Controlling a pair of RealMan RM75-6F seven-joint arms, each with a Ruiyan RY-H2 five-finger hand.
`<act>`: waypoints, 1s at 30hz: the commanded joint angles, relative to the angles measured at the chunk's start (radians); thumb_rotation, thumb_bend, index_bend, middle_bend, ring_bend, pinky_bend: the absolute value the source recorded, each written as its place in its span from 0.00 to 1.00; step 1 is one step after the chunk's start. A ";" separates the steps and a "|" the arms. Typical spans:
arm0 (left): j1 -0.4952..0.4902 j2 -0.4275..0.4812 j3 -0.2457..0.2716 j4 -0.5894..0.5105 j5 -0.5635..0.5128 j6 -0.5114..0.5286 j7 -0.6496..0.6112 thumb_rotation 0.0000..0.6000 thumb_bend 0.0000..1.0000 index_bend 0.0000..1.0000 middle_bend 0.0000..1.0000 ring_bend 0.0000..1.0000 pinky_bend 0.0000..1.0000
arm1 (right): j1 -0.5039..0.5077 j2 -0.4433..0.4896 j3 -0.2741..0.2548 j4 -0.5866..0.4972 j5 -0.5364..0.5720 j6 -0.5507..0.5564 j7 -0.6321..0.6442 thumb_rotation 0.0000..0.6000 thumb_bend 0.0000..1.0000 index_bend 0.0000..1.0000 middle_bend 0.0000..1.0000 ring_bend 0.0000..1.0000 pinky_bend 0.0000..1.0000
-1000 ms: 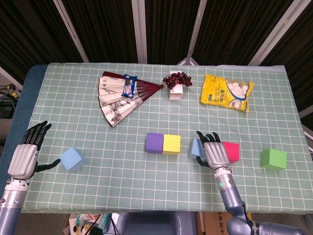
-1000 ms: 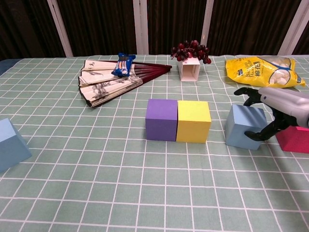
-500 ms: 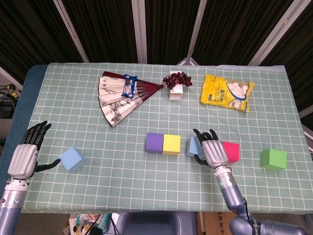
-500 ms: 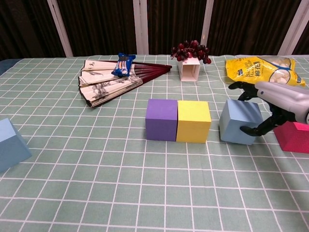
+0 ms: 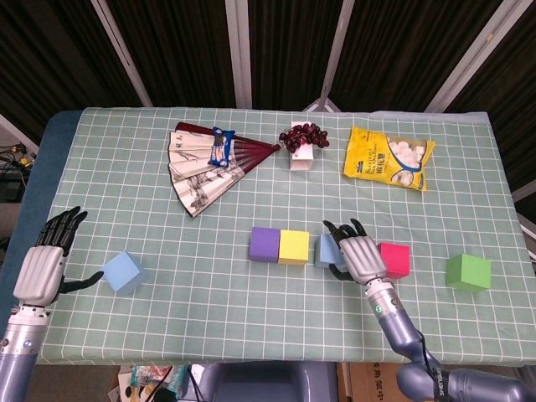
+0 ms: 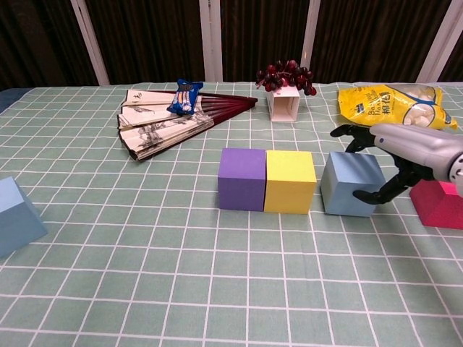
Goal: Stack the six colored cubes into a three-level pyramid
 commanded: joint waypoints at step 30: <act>-0.001 0.010 -0.007 -0.009 -0.013 -0.023 -0.010 1.00 0.09 0.00 0.00 0.01 0.05 | 0.038 -0.056 0.001 0.028 0.017 0.020 -0.064 1.00 0.38 0.00 0.33 0.17 0.00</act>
